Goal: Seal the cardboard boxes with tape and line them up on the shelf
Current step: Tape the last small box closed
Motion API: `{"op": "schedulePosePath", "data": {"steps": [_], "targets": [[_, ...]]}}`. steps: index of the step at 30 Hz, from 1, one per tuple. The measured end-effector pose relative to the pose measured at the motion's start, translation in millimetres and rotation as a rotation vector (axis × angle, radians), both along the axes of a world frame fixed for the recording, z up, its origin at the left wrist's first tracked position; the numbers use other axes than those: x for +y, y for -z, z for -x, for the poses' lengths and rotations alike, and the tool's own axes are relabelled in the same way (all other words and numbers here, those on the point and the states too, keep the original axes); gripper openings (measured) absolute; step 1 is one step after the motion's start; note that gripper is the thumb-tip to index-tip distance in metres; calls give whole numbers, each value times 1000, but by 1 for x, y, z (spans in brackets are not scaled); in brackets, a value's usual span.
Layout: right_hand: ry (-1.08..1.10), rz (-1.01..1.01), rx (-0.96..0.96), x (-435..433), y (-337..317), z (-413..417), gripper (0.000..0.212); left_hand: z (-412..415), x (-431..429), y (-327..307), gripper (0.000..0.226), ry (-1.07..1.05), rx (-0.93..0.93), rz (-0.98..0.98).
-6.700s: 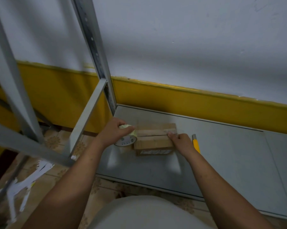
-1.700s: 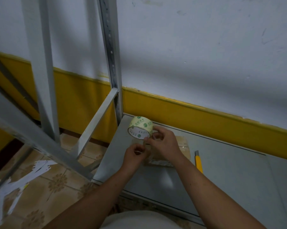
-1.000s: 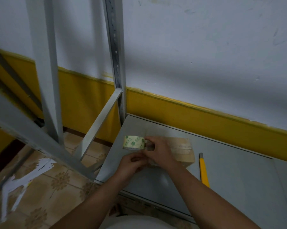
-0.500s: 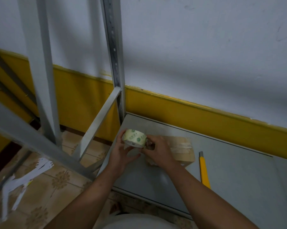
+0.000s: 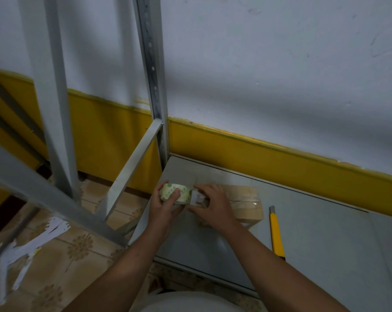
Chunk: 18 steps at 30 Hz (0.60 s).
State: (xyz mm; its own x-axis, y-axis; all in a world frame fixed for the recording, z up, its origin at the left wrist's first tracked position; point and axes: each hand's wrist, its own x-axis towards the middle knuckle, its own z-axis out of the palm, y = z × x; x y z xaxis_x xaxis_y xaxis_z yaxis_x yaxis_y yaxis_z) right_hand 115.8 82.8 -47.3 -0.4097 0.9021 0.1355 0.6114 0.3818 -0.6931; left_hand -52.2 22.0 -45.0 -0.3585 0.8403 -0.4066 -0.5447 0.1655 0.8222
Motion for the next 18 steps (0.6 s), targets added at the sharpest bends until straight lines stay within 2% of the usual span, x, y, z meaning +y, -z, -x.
{"op": "schedulePosePath", "data": {"steps": [5, 9, 13, 18], "targets": [[13, 18, 50, -2, -2, -1, 60, 2, 1, 3, 51, -12, 35, 13], [90, 48, 98, 0, -1, -3, 28, 3, -1, 8, 44, -4, 15, 37], [114, 39, 129, -3, -1, -4, 38, 4, -4, 12, 42, -1, 29, 56], [126, 26, 108, -3, -1, -5, 41, 3, -5, 15, 39, 0, 23, 85]]}}
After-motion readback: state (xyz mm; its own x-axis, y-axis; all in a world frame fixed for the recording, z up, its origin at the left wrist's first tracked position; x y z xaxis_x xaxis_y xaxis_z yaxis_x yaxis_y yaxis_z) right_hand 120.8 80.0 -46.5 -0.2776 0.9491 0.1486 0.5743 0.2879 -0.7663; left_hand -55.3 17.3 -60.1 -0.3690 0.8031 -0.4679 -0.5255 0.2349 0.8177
